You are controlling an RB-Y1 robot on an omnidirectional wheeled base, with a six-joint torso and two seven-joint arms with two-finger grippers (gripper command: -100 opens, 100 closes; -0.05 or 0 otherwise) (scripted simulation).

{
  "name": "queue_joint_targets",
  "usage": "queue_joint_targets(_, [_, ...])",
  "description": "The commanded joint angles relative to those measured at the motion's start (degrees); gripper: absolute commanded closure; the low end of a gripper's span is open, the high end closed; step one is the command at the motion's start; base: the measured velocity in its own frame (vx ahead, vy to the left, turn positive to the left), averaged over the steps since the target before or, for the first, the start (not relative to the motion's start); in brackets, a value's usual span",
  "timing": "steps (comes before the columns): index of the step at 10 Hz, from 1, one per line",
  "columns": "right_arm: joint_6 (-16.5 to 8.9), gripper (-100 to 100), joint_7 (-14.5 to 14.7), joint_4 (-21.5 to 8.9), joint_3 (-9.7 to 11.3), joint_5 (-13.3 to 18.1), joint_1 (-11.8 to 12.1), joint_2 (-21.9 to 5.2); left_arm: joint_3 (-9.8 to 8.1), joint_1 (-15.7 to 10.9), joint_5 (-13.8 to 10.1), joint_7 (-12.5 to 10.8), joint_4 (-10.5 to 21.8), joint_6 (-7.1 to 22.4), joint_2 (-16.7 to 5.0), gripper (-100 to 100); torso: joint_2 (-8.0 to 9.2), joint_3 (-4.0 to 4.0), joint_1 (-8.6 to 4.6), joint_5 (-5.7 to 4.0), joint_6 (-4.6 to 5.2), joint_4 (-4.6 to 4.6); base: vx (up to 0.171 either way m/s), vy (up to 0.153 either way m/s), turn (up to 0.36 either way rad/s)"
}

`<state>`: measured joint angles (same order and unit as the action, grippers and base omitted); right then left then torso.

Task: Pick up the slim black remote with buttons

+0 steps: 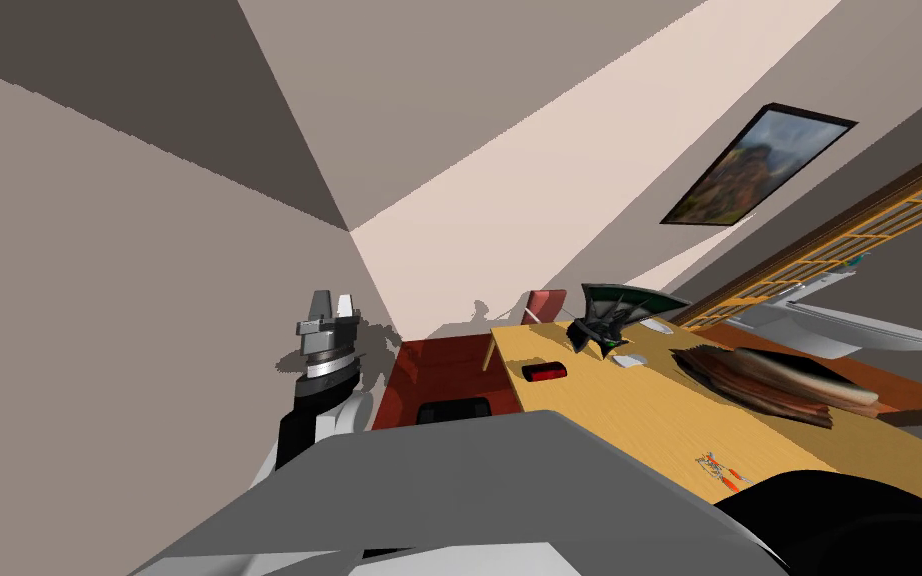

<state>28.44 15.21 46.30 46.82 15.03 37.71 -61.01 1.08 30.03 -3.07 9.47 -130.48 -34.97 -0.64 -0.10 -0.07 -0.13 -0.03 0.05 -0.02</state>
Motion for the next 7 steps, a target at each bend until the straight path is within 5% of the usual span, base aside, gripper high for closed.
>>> queue_joint_targets(1, [0.00,0,0.00,0.00,0.00,0.00,0.00,0.00,0.00,0.00,0.00,0.00,0.00,0.00,0.00,0,0.00,0.00,0.00,0.00,0.00,0.00,0.008,-0.010,0.001])
queue_joint_targets(2, [-0.95,-100,0.08,-0.90,0.07,0.47,-0.64,1.95,0.00,0.00,0.00,0.00,0.00,0.00,0.00,0,0.13,0.08,0.16,0.04,0.01,0.03,-0.005,-0.030,0.051])
queue_joint_targets(6, [-1.81,-100,0.27,-2.32,0.16,1.04,-1.51,4.43,0.00,-0.01,0.00,0.00,0.00,0.00,0.00,0,0.30,0.18,0.08,0.02,0.01,0.07,-0.014,-0.039,0.037])
queue_joint_targets(7, [-1.93,100,0.28,-2.39,0.18,1.07,-1.57,4.54,0.00,-0.01,0.00,0.00,0.00,0.00,0.00,0,0.27,0.16,0.16,0.04,0.02,0.07,0.000,0.000,0.000])
